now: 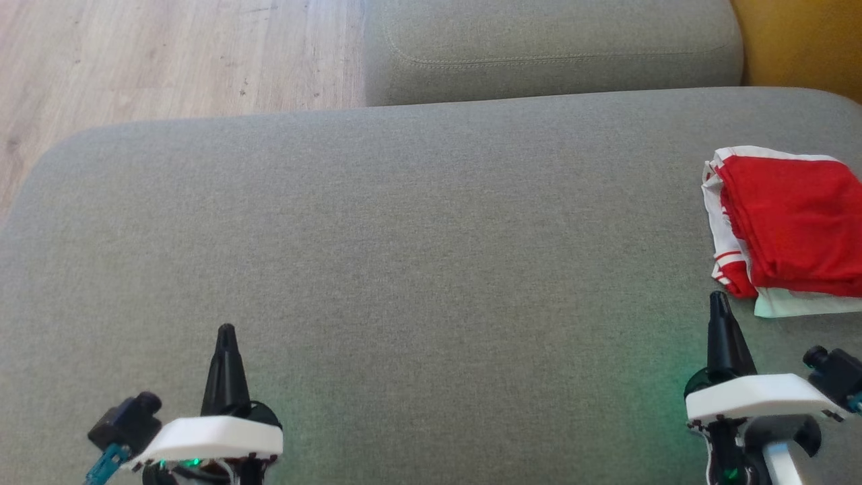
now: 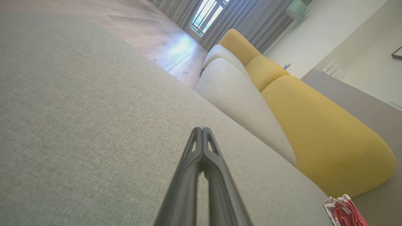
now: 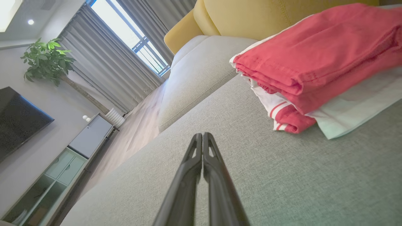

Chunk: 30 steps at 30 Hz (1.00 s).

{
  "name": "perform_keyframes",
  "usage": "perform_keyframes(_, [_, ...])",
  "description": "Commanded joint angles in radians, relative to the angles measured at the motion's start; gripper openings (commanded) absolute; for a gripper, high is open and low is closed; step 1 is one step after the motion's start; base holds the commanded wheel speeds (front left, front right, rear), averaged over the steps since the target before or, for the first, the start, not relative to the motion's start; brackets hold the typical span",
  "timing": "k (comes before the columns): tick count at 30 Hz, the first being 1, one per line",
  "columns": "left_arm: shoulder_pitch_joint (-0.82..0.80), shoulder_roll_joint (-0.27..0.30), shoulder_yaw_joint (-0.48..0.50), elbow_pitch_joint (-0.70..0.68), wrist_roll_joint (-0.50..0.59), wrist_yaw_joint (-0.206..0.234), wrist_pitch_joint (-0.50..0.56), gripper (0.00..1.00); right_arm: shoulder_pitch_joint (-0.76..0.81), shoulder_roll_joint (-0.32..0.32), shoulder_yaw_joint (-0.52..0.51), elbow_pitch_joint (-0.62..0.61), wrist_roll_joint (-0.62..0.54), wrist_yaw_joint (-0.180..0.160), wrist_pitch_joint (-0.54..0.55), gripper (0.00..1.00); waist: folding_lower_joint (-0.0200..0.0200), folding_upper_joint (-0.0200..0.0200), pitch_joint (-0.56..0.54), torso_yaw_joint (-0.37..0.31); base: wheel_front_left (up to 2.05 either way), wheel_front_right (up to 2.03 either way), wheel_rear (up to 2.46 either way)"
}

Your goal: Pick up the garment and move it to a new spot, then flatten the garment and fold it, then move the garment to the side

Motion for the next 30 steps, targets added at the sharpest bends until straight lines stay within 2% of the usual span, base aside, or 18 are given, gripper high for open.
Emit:
perform_keyframes(1, [-0.052, 0.011, 0.024, -0.031, -0.026, -0.005, 0.005, 0.00, -0.050, -0.009, 0.000, -0.036, 0.031, 0.003, 0.006, 0.00, 0.0000, 0.0000, 0.000, -0.001, 0.00, 0.00, 0.00])
perform_keyframes(30, [-0.066, 0.016, 0.093, -0.030, -0.322, -0.021, 0.088, 0.00, -0.059, -0.010, -0.032, -0.051, 0.352, 0.005, 0.086, 0.00, -0.0001, 0.0000, -0.008, -0.013, 0.00, 0.00, 0.00])
